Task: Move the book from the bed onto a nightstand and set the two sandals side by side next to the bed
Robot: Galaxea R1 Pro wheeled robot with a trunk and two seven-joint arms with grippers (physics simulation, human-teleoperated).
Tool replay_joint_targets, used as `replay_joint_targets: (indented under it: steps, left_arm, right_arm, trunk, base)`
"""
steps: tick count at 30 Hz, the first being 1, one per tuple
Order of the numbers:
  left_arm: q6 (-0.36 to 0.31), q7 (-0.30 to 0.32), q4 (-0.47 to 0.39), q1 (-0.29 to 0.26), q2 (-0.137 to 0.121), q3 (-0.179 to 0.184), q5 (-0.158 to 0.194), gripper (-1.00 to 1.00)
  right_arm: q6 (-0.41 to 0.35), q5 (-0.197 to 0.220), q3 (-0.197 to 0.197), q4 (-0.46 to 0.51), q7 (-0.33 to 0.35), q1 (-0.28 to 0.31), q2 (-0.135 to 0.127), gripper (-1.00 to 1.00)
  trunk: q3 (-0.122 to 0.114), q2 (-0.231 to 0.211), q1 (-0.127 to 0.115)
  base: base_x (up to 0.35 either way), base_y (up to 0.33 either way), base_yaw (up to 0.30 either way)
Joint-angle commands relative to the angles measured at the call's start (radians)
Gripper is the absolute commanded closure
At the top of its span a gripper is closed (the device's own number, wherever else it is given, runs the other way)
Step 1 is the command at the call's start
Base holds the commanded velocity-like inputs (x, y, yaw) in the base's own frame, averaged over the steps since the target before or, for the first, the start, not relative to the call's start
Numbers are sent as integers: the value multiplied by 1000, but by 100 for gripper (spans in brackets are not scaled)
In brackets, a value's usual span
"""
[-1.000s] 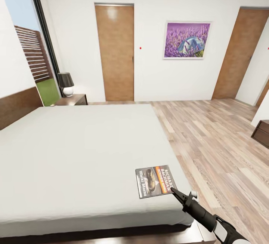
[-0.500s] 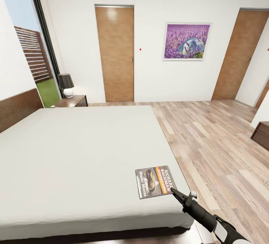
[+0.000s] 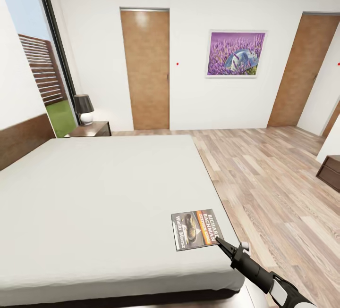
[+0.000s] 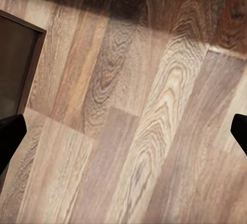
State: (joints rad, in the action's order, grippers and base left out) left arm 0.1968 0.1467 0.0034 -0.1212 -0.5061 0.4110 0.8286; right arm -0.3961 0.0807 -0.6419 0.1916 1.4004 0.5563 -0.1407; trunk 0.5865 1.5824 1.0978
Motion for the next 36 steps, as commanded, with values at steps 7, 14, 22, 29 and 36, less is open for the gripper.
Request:
replay_joint_targets:
  steps: [7,14,22,29,36]
  left_arm:
    - [2,5,1,0,0,8,11,-100]
    - [2,5,1,0,0,8,11,-100]
    - [2,5,1,0,0,10,11,-100]
    - [2,5,1,0,0,11,11,-100]
    - [2,5,1,0,0,11,11,-100]
  right_arm:
    - [-11,5,8,2,0,0,-1,100]
    - [-11,6,8,0,-2,-1,-1,100]
    - [-12,8,7,-2,-3,-1,0,100]
    - [-12,8,7,-3,-3,-1,0,100]
    - [-11,8,6,-4,-3,-1,0,100]
  trunk:
    - [-21,-49,-27]
    - [-43,-98,-54]
    - [-68,-154,-85]
    - [-90,-203,-111]
    - [-112,-252,-138]
  base:
    - [0,0,0]
    - [0,0,0]
    - [0,0,0]
    - [0,0,0]
    - [0,0,0]
